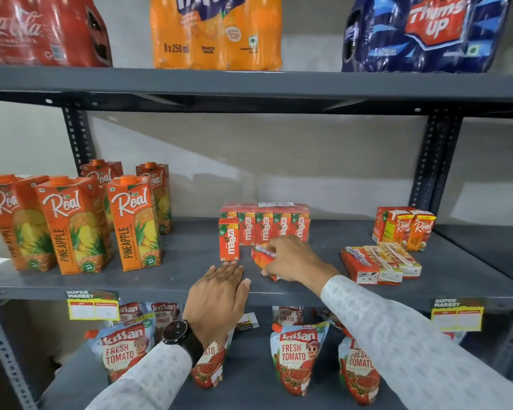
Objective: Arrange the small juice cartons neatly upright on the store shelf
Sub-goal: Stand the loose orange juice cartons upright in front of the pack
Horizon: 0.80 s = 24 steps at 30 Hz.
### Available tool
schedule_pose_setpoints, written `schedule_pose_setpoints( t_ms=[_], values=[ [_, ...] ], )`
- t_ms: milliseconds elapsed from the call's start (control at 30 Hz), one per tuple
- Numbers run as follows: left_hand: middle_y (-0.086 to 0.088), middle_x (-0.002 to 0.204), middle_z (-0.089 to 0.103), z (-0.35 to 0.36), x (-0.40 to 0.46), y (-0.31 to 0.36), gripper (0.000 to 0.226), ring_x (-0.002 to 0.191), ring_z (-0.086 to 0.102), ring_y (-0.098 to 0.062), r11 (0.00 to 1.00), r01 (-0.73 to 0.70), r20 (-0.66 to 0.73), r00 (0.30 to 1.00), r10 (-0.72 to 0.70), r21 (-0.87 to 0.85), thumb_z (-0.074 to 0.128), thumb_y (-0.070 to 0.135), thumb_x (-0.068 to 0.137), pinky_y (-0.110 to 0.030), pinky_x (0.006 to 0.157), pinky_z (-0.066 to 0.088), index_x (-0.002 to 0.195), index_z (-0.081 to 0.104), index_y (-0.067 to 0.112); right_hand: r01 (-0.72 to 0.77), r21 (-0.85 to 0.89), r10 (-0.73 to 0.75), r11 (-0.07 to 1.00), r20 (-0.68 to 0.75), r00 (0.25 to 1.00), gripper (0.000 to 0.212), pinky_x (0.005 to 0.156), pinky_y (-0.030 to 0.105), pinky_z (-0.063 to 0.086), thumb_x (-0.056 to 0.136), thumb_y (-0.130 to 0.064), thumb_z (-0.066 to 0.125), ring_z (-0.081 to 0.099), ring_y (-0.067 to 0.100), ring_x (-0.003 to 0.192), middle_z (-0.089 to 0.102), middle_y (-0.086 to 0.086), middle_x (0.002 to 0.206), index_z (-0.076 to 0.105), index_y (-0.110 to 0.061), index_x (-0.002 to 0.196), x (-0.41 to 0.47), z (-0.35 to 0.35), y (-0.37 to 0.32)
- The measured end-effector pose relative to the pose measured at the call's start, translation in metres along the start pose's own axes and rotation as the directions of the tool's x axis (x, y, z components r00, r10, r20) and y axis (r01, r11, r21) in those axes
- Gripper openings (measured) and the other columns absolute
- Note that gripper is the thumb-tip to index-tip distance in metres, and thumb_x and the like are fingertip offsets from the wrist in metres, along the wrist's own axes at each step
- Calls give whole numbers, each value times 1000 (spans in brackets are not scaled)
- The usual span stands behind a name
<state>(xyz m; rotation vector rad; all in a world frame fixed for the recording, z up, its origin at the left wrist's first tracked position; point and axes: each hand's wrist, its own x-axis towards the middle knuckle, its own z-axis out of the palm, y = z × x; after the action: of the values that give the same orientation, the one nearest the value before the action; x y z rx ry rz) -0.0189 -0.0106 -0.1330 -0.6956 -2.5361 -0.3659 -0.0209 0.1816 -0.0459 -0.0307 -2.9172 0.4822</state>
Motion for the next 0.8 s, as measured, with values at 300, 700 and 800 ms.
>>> schedule_pose_setpoints(
  t_ms=[300, 700, 800],
  values=[
    [-2, 154, 52, 3, -2, -3, 62, 147, 41, -14, 1000, 1, -14, 1000, -1, 12, 19, 49, 106, -32, 124, 24, 147, 54, 18, 30, -107, -29, 994, 20, 999, 27, 82, 38, 45, 84, -25, 81, 49, 29, 122, 58, -1, 117, 66, -28, 107, 14, -5, -4],
    [-1, 154, 52, 5, -1, -4, 62, 146, 41, -13, 999, -9, -26, 1000, 10, 37, 19, 49, 106, -33, 123, 25, 147, 53, 18, 54, 80, -64, 995, 133, 989, 47, 69, 33, 52, 66, -35, 83, 60, 15, 92, 63, -3, 109, 64, -25, 109, 23, 7, -14],
    [-1, 153, 53, 5, -1, -4, 59, 145, 43, -13, 999, -12, -26, 1000, 13, 44, 21, 47, 107, -33, 123, 27, 146, 55, 18, 84, 131, -105, 988, 164, 981, 70, 88, 37, 52, 67, -48, 87, 56, 16, 109, 57, -4, 129, 59, -30, 129, 21, 9, -8]
  ],
)
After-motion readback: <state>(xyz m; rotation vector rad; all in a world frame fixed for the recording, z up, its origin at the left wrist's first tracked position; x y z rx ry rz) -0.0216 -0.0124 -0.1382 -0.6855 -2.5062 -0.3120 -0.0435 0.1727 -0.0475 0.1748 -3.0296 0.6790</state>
